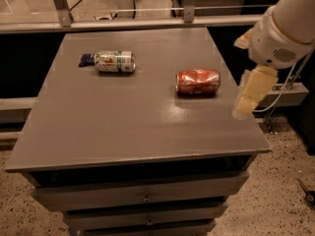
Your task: Pick coke can
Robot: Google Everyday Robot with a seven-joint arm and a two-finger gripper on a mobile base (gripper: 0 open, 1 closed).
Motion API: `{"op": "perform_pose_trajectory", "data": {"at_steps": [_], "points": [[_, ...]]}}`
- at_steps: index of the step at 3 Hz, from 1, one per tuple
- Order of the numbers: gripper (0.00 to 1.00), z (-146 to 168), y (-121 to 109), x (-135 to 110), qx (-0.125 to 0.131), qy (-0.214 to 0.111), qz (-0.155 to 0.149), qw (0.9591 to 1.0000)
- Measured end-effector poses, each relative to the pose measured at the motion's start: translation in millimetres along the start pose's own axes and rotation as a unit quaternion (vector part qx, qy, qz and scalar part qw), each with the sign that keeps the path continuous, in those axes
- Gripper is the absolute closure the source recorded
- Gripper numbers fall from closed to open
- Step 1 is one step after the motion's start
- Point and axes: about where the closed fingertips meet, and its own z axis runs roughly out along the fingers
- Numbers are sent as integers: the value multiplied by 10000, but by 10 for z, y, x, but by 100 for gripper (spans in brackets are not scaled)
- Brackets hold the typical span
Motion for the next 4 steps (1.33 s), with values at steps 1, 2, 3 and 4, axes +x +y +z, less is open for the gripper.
{"op": "perform_pose_trajectory", "data": {"at_steps": [1, 2, 3, 4], "points": [[0, 496, -373, -229, 136, -239, -74, 9996], [0, 920, -659, -313, 185, -309, -63, 9993], [0, 1261, -819, -349, 128, -360, -6, 9993], [15, 1423, -898, -427, 56, -430, -30, 9991]]}}
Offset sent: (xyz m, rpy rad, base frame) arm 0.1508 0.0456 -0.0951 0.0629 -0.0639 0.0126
